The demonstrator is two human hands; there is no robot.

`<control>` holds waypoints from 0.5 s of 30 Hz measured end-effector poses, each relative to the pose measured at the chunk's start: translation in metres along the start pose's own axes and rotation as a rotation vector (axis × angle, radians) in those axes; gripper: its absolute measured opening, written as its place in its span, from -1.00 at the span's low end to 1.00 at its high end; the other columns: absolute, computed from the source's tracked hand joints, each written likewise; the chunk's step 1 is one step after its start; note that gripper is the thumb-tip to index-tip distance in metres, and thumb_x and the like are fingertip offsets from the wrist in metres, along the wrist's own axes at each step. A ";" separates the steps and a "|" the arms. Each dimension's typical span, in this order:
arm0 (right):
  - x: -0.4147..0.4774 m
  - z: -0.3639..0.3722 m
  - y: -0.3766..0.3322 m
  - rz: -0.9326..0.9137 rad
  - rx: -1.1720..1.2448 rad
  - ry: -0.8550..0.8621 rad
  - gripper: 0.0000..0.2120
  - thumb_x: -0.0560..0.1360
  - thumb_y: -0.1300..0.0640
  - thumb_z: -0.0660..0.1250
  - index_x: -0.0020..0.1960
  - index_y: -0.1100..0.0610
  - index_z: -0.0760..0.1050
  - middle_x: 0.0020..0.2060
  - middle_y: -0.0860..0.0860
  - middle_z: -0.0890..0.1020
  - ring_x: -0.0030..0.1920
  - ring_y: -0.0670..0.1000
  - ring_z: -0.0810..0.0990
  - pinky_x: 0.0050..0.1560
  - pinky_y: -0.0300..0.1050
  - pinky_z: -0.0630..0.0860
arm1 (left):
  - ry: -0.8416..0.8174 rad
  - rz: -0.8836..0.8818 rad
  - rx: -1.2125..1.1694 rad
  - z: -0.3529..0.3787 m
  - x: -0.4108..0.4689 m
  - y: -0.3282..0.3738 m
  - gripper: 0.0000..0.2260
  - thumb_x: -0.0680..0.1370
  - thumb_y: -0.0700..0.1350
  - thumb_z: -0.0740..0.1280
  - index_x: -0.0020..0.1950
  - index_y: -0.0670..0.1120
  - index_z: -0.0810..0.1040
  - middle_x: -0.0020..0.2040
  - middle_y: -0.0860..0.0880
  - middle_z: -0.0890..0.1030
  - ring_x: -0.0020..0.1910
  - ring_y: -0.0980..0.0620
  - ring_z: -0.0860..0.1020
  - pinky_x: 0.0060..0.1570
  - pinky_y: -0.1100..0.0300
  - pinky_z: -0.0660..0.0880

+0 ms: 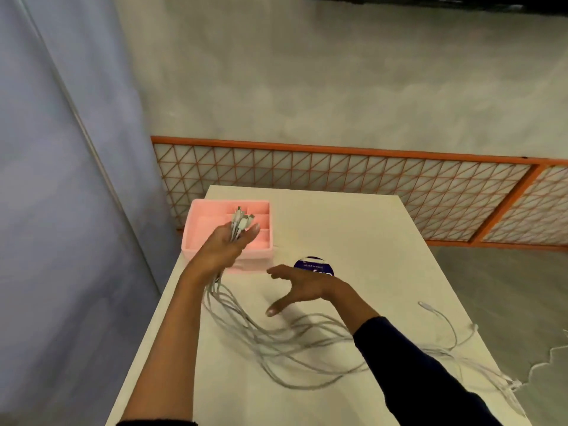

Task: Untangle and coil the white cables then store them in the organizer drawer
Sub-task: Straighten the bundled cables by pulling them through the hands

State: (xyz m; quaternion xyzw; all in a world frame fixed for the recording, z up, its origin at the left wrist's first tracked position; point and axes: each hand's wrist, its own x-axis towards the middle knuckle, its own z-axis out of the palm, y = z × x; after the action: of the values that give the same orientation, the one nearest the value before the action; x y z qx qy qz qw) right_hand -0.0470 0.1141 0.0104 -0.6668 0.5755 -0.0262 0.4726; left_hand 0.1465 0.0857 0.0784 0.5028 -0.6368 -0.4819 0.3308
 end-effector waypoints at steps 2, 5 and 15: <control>0.006 0.002 -0.038 -0.151 0.077 0.041 -0.05 0.28 -0.10 0.56 0.51 -0.06 0.10 0.46 -0.14 0.27 0.45 -0.13 0.21 0.43 -0.15 0.20 | 0.026 0.037 -0.173 -0.010 -0.001 0.023 -0.75 0.57 0.12 0.26 -0.23 0.02 0.38 -0.53 0.16 0.25 -0.52 0.17 0.19 -0.51 0.31 0.16; 0.014 0.010 -0.078 -0.318 0.197 0.133 -0.14 0.28 -0.07 0.57 0.46 -0.05 0.22 0.42 -0.17 0.33 0.42 -0.15 0.27 0.40 -0.16 0.25 | 0.037 0.071 -0.395 -0.017 0.000 0.049 -0.64 0.59 0.10 0.24 -0.34 0.03 0.25 -0.50 0.14 0.19 -0.54 0.18 0.13 -0.55 0.33 0.11; 0.021 0.034 -0.082 -0.276 0.380 0.319 -0.56 0.53 -0.05 0.32 -0.44 0.08 0.29 -0.62 -0.11 0.37 -0.52 -0.06 0.45 -0.36 -0.20 0.42 | 0.145 0.173 -0.839 -0.040 0.008 0.076 -0.59 0.59 0.14 0.20 -0.41 0.03 0.25 -0.54 0.12 0.19 -0.61 0.23 0.13 -0.67 0.37 0.09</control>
State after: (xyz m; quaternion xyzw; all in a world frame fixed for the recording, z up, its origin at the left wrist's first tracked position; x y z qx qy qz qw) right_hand 0.0407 0.1090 0.0344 -0.6259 0.5314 -0.3023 0.4843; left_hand 0.1563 0.0693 0.1626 0.3022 -0.4005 -0.6329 0.5896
